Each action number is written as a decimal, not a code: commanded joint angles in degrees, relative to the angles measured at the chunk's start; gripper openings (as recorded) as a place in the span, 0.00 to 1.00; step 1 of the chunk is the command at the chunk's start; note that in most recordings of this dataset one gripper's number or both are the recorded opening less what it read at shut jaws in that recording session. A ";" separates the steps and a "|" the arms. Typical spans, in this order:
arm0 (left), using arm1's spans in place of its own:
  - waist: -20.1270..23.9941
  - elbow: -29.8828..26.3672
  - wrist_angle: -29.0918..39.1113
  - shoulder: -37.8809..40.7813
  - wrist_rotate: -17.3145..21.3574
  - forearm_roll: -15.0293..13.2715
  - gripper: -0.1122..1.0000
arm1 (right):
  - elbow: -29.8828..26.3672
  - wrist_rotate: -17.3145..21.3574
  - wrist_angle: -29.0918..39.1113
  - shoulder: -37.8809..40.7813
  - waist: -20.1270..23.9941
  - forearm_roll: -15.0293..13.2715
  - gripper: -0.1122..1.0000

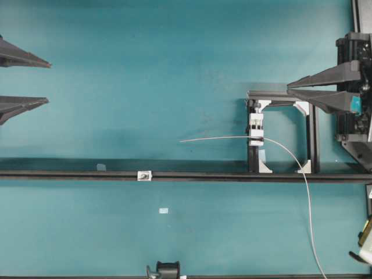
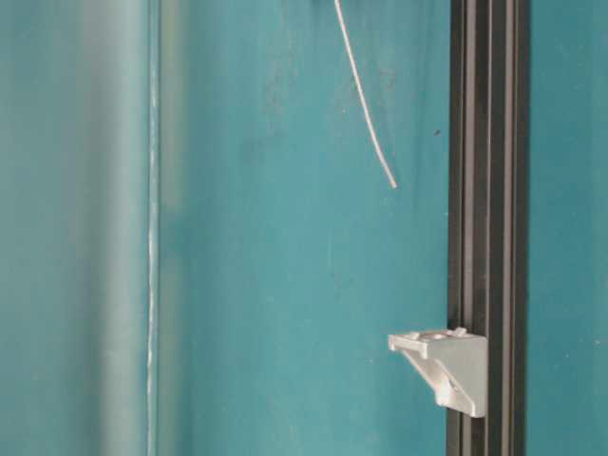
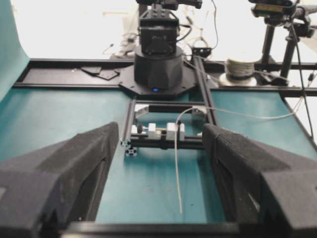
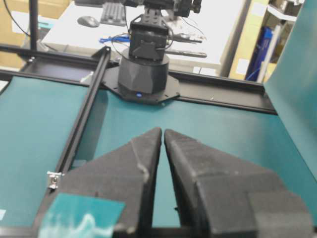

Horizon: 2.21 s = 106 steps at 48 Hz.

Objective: Insert the wire into the hole on the left side and pull it with the left arm.
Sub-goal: 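Move the right gripper over the white wire's free end near the clip, then lower the right gripper and close it on the white wire near its tip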

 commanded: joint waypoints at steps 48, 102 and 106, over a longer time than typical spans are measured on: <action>0.79 1.67 -6.59 13.10 0.26 -1.93 0.71 | 1.58 11.43 -4.66 11.87 -1.93 0.70 0.74; 0.79 1.41 -12.57 30.15 1.32 -1.76 0.73 | -7.38 16.79 -4.48 40.17 1.76 0.70 0.74; 0.79 1.32 -12.57 30.41 1.32 -1.76 0.72 | -7.91 17.67 -4.48 41.75 1.76 0.62 0.74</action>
